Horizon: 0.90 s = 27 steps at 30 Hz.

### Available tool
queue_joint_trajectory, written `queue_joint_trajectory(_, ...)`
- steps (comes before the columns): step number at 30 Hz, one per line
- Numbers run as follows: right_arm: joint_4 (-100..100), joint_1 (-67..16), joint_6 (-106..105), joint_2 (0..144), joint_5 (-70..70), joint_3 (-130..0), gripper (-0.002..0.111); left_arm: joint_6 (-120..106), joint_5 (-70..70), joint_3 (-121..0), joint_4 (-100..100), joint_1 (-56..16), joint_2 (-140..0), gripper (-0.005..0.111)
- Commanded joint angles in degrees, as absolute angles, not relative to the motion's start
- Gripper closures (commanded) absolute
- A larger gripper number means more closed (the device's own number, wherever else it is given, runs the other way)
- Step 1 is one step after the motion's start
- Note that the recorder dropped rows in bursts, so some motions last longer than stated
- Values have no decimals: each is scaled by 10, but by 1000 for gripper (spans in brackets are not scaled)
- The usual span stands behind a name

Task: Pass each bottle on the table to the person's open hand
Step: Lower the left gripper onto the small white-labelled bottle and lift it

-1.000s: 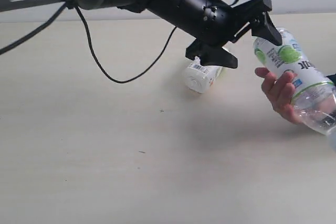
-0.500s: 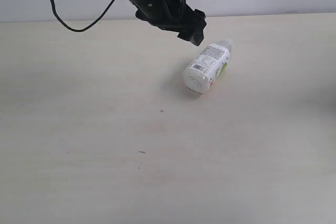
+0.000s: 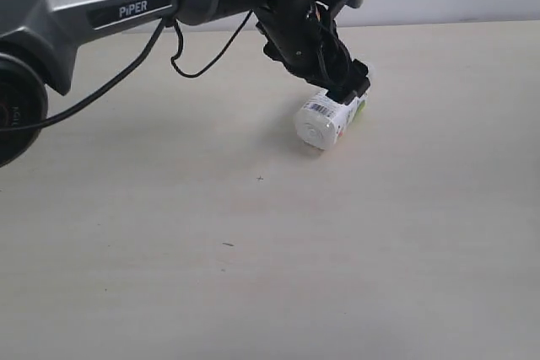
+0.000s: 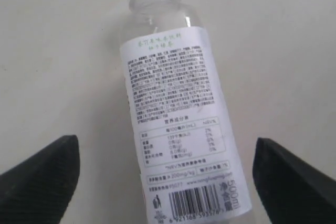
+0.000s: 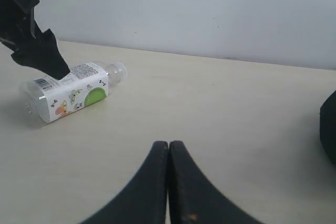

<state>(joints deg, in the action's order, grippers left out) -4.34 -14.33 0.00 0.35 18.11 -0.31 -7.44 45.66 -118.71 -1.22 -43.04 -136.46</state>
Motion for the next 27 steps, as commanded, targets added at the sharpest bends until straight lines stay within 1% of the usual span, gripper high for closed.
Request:
queue_joint_trajectory(1, -44, -141, 0, 0, 177, 0, 108, -69, 438, -1194, 0, -434, -1382, 22)
queue_joint_trajectory(11, -44, -141, 0, 0, 177, 0, 108, -55, 416, -1194, 0, -434, -1407, 22)
queue_joint_trajectory(27, -44, -141, 0, 0, 177, 0, 108, -57, 442, -1194, 0, -434, -1420, 22)
